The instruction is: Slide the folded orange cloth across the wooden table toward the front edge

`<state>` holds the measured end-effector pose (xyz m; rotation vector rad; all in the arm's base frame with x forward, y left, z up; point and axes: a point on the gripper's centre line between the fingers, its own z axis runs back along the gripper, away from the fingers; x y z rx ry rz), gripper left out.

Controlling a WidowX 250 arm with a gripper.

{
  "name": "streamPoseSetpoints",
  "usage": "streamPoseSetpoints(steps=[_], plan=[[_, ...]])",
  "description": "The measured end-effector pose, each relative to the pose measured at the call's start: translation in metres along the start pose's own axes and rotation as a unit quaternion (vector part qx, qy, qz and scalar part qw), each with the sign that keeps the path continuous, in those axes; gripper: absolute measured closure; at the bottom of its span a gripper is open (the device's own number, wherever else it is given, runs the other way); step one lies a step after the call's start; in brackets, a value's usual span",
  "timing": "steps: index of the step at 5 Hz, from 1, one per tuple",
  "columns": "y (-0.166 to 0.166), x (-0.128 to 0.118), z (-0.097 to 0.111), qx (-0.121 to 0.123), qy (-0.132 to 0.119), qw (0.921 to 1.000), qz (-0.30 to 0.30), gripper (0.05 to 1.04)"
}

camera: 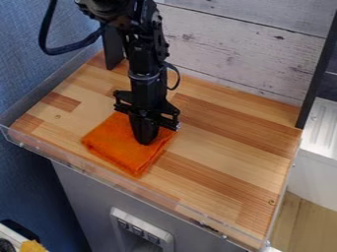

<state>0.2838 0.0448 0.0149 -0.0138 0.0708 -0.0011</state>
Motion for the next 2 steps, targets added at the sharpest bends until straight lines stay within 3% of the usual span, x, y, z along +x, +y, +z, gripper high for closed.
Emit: streamPoseSetpoints(steps=[2], plan=[[-0.012,-0.002,0.046,0.013,-0.016,0.9998,0.007,0.298]])
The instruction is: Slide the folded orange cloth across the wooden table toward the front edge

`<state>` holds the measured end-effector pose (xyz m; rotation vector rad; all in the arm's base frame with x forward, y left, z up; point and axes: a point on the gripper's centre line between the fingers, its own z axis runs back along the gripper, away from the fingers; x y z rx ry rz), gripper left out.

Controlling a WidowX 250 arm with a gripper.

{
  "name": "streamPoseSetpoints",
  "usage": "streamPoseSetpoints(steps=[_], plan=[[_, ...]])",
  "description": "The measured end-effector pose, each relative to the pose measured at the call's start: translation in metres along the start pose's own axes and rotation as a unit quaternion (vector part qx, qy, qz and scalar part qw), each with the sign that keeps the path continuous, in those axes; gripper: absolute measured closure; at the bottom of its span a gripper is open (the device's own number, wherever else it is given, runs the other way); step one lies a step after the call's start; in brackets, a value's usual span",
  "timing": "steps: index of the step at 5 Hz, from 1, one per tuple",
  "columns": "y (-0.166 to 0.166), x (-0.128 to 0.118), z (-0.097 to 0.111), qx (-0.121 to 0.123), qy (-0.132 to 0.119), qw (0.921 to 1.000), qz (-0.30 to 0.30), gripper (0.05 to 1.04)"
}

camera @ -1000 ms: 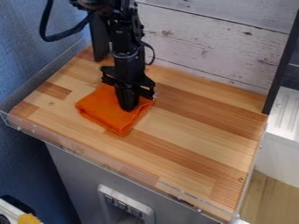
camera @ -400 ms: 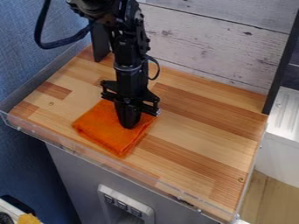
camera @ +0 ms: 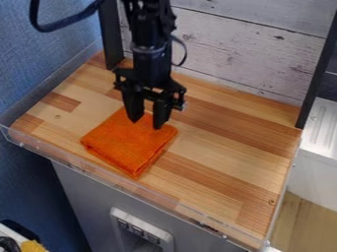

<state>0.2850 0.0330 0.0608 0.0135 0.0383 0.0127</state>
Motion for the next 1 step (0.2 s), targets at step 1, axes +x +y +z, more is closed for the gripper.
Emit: streamPoseSetpoints(steps=[1], plan=[[-0.0093,-0.0017,0.0177,0.005,-0.017,0.9998,-0.001,0.085]])
